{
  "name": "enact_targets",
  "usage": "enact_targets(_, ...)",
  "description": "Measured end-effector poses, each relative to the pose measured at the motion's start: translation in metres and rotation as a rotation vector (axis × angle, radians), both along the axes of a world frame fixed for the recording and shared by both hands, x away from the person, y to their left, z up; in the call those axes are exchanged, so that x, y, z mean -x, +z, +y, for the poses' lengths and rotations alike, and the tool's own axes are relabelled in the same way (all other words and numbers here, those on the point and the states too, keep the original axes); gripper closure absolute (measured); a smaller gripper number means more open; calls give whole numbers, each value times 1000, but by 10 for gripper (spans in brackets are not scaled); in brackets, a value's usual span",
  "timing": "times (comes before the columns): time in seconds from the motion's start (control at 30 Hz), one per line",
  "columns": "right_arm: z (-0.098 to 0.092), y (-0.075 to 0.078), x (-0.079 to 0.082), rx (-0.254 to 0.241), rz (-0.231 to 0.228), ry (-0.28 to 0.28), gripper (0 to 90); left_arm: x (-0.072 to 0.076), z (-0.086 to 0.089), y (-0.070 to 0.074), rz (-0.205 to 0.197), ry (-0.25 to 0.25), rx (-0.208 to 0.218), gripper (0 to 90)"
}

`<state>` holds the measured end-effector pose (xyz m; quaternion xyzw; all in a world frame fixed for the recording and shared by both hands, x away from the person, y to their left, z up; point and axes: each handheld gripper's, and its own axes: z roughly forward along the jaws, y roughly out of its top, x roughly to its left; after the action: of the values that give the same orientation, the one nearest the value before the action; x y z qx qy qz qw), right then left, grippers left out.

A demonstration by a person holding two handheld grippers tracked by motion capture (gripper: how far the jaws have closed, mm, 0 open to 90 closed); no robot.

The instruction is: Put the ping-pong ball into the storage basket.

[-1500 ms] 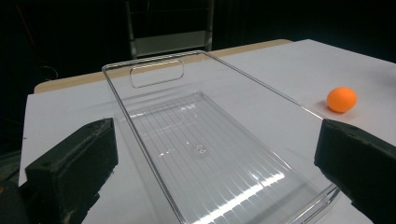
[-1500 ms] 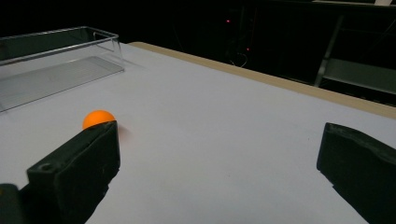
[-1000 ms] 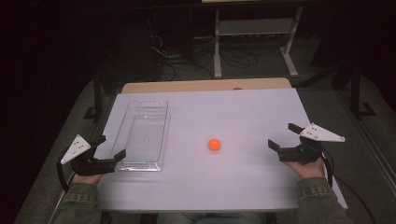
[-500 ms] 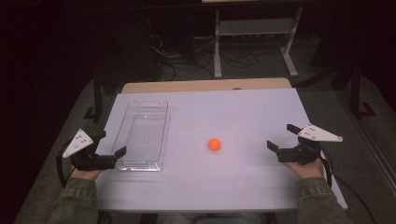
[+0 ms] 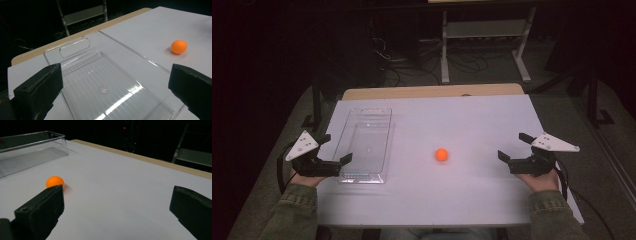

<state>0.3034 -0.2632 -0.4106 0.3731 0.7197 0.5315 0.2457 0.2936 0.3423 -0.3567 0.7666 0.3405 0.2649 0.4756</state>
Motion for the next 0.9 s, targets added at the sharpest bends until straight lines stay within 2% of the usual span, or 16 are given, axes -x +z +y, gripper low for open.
enact_targets(0.1, 0, 0, 0, -1, 4, 1, 0, -3, -4, 3, 5, -13, -22, 0)
enact_targets(0.67, 0, 0, 0, -6, 8, 11, 0, -20, -30, 16, 39, -97, -83, 0)
enact_targets(0.9, 0, 0, 0, -7, 15, 14, 0, -29, -36, 20, 73, -115, -97, 0)
